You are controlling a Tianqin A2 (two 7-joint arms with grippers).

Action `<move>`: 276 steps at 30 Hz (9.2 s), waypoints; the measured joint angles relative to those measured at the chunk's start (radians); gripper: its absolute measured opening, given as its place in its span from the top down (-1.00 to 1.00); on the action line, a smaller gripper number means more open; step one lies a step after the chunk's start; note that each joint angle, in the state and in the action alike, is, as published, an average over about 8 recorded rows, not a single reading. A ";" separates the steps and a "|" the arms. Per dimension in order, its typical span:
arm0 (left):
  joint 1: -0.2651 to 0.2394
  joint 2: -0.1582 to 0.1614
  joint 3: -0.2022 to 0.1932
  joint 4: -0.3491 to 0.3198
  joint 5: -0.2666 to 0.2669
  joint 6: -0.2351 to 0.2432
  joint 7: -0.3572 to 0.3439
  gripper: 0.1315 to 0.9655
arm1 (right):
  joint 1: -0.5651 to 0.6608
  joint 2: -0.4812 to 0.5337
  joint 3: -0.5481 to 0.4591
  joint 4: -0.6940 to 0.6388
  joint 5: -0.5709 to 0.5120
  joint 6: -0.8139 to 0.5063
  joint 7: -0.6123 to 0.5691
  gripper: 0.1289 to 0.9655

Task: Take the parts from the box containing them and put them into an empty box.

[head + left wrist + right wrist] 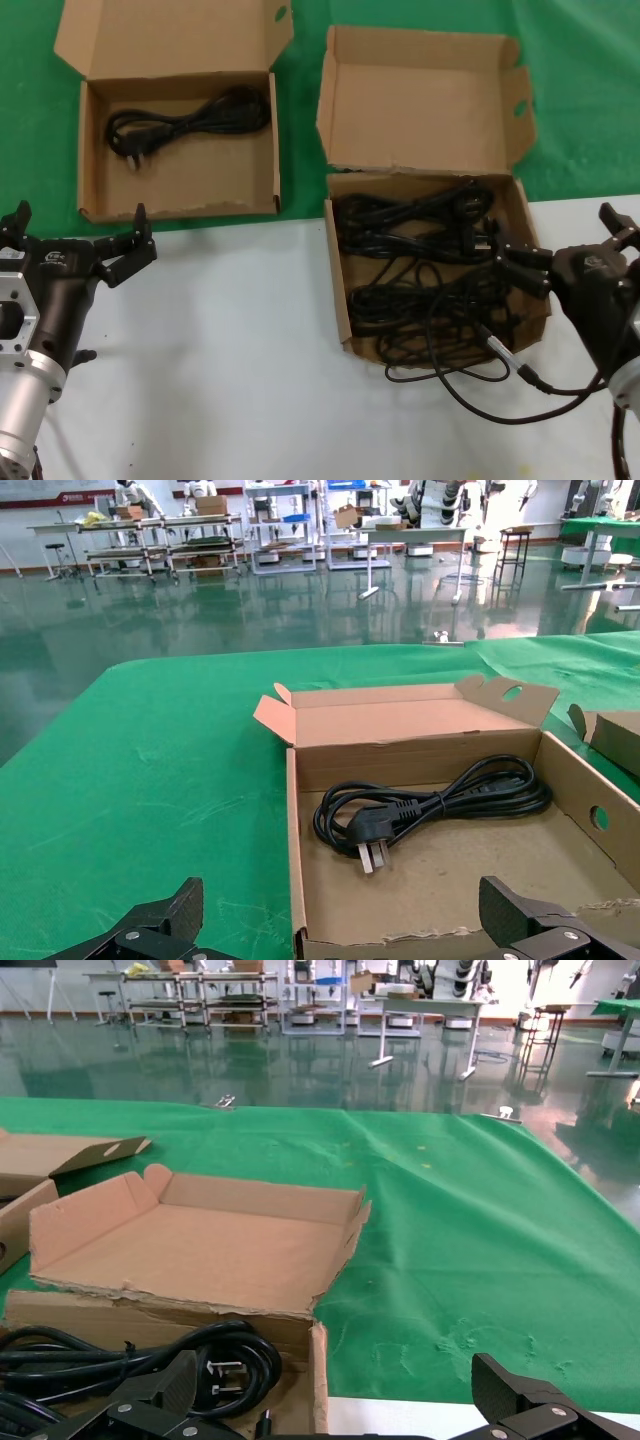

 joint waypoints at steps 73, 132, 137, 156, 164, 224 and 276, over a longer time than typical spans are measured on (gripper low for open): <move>0.000 0.000 0.000 0.000 0.000 0.000 0.000 -1.00 | 0.000 0.000 0.000 0.000 0.000 0.000 0.000 -1.00; 0.000 0.000 0.000 0.000 0.000 0.000 0.000 -1.00 | 0.000 0.000 0.000 0.000 0.000 0.000 0.000 -1.00; 0.000 0.000 0.000 0.000 0.000 0.000 0.000 -1.00 | 0.000 0.000 0.000 0.000 0.000 0.000 0.000 -1.00; 0.000 0.000 0.000 0.000 0.000 0.000 0.000 -1.00 | 0.000 0.000 0.000 0.000 0.000 0.000 0.000 -1.00; 0.000 0.000 0.000 0.000 0.000 0.000 0.000 -1.00 | 0.000 0.000 0.000 0.000 0.000 0.000 0.000 -1.00; 0.000 0.000 0.000 0.000 0.000 0.000 0.000 -1.00 | 0.000 0.000 0.000 0.000 0.000 0.000 0.000 -1.00; 0.000 0.000 0.000 0.000 0.000 0.000 0.000 -1.00 | 0.000 0.000 0.000 0.000 0.000 0.000 0.000 -1.00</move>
